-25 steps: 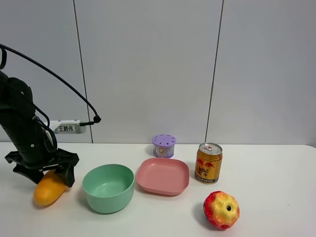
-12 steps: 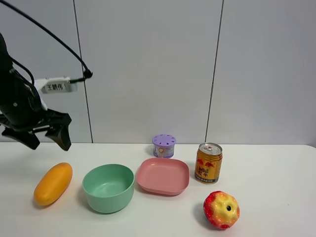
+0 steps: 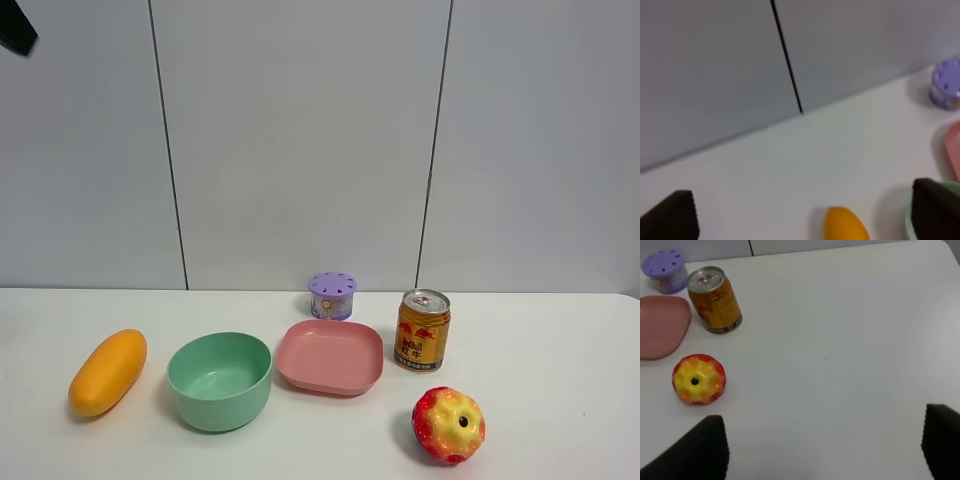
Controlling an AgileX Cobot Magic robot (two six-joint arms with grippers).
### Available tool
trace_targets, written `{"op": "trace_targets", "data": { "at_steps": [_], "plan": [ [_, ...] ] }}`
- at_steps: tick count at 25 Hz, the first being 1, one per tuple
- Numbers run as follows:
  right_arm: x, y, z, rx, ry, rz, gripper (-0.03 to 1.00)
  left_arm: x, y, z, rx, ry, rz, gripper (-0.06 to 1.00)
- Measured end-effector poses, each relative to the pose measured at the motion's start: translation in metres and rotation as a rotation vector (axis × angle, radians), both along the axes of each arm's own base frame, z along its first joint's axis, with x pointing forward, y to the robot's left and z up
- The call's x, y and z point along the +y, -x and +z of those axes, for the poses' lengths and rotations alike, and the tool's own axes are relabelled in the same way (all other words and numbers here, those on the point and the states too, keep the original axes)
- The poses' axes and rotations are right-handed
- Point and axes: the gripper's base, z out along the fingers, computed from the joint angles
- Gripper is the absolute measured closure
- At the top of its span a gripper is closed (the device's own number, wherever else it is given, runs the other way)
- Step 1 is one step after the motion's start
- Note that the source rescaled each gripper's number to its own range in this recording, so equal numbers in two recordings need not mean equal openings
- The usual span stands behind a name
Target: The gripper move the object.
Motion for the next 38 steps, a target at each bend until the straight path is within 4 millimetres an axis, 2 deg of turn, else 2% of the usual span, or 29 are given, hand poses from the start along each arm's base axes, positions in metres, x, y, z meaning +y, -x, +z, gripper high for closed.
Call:
{"op": "trace_targets", "data": {
  "at_steps": [4,7,13,16,20,24,31,34,38],
  "plan": [
    [0.000,0.000,0.000,0.000,0.000,0.000,-0.03,0.009,0.055,0.027,-0.093,0.008,0.019,0.16],
    [0.000,0.000,0.000,0.000,0.000,0.000,-0.03,0.018,0.090,0.035,-0.096,0.007,0.072,0.16],
    [0.000,0.000,0.000,0.000,0.000,0.000,-0.03,0.038,0.159,0.032,-0.012,-0.031,0.198,0.16],
    [0.000,0.000,0.000,0.000,0.000,0.000,-0.03,0.042,0.187,0.031,-0.060,0.002,0.218,0.16],
    [0.000,0.000,0.000,0.000,0.000,0.000,-0.03,0.046,0.222,0.011,-0.104,0.056,0.236,0.16],
    [0.000,0.000,0.000,0.000,0.000,0.000,-0.03,0.047,0.246,-0.022,-0.116,0.087,0.222,0.16],
    [0.000,0.000,0.000,0.000,0.000,0.000,-0.03,0.042,0.265,-0.084,-0.088,0.165,0.193,0.16],
    [0.000,0.000,0.000,0.000,0.000,0.000,-0.03,0.040,0.266,-0.107,-0.086,0.182,0.206,0.16],
    [0.000,0.000,0.000,0.000,0.000,0.000,-0.03,0.035,0.252,-0.132,-0.010,0.199,0.215,0.16]
  ]
}}
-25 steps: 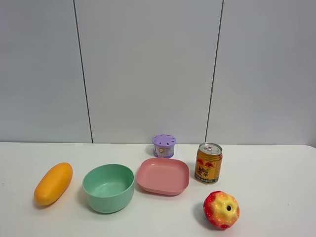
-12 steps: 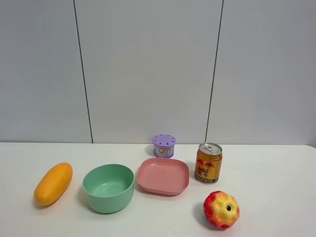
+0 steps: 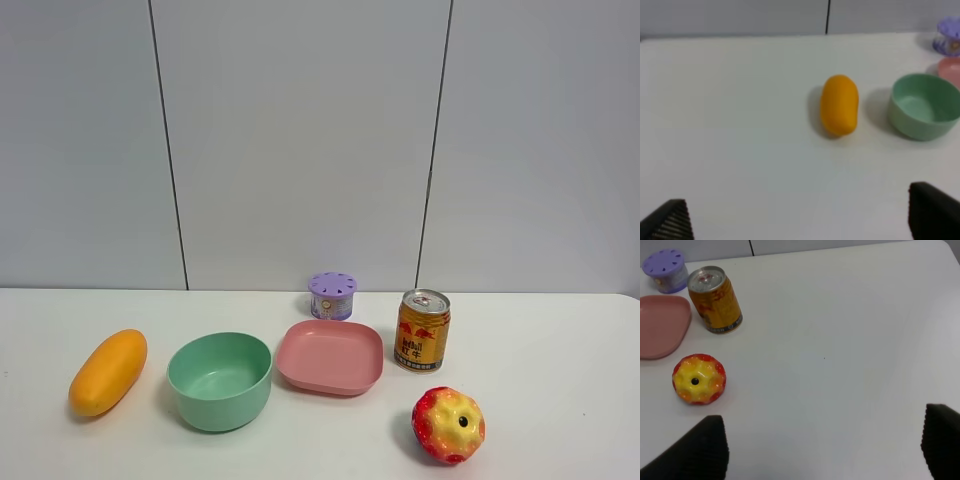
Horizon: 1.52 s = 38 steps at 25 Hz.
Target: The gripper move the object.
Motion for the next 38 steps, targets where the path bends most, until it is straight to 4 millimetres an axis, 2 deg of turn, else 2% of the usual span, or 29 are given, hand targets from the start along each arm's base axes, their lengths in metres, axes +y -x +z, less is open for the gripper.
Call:
{"op": "trace_targets", "data": {
  "at_steps": [4,14,38],
  "plan": [
    [0.000,0.000,0.000,0.000,0.000,0.000,-0.03,-0.006,-0.016,-0.020,0.025,0.025,0.021,0.16],
    [0.000,0.000,0.000,0.000,0.000,0.000,-0.03,-0.010,-0.021,-0.022,0.001,-0.039,0.114,0.16],
    [0.000,0.000,0.000,0.000,0.000,0.000,-0.03,-0.012,-0.020,-0.023,-0.002,-0.045,0.020,0.16]
  ]
}}
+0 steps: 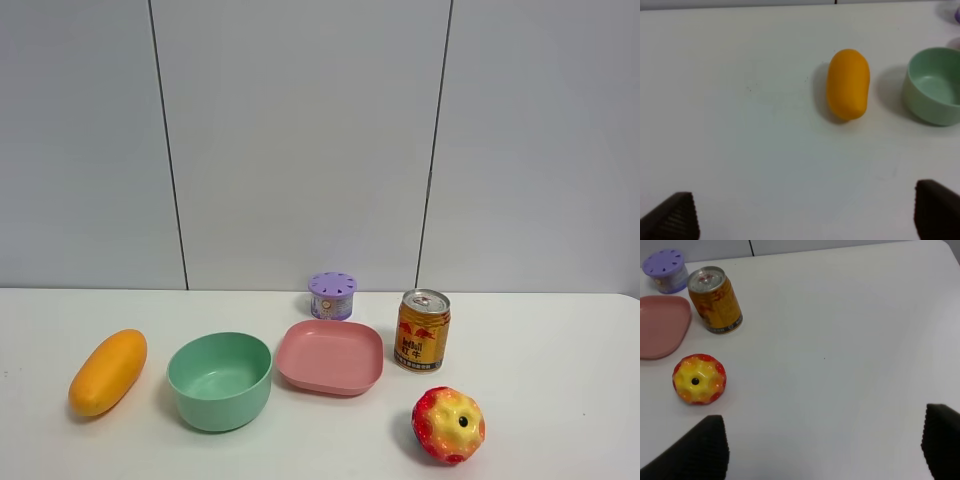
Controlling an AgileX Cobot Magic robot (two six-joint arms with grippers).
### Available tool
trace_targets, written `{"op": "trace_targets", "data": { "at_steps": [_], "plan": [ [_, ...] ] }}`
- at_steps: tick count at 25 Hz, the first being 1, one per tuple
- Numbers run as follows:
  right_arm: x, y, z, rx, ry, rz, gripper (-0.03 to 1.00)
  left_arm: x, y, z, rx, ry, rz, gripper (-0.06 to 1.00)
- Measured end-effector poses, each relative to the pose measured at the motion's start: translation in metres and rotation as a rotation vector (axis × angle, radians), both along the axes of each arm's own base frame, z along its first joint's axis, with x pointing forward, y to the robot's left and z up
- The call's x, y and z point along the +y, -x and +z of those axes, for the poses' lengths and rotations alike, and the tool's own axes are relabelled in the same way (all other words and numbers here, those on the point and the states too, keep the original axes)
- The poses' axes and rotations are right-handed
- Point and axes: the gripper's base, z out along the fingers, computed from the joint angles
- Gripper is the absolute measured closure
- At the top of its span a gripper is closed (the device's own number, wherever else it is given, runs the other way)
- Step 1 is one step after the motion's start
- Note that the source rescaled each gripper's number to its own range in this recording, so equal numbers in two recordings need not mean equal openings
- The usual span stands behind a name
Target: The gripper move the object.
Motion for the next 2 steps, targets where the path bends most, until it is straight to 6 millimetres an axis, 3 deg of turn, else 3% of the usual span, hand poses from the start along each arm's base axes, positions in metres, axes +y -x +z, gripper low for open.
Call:
{"op": "trace_targets", "data": {
  "at_steps": [2],
  "plan": [
    [0.0000,0.0000,0.0000,0.000,0.000,0.000,-0.03,0.0000,0.0000,0.0000,0.000,0.000,0.000,0.16]
  ]
}}
